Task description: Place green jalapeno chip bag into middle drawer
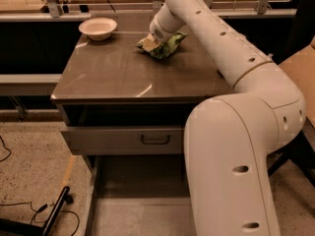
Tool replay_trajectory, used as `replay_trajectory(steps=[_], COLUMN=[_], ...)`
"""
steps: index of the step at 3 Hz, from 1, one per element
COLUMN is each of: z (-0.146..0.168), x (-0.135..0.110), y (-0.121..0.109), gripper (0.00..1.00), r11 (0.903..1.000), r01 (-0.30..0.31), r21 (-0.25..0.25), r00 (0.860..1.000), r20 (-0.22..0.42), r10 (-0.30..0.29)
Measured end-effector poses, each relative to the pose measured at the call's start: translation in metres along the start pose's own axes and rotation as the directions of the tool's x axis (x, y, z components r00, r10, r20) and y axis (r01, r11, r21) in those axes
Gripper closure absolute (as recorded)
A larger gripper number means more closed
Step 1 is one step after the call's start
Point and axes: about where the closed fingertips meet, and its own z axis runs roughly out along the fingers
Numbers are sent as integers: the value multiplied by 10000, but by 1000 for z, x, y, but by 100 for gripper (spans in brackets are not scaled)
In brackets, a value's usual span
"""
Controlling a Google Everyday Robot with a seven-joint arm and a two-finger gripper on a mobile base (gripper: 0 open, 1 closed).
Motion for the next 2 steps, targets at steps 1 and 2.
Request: replay_trajectory(steps=[1, 2], z=[-1, -1], x=[-1, -1], y=[0, 0], gripper=[100, 100], r11=[10000, 10000], r01=[0, 2], r21=[-4, -5], r00=[10000, 10000], r20=[-2, -2], r10=[0, -2])
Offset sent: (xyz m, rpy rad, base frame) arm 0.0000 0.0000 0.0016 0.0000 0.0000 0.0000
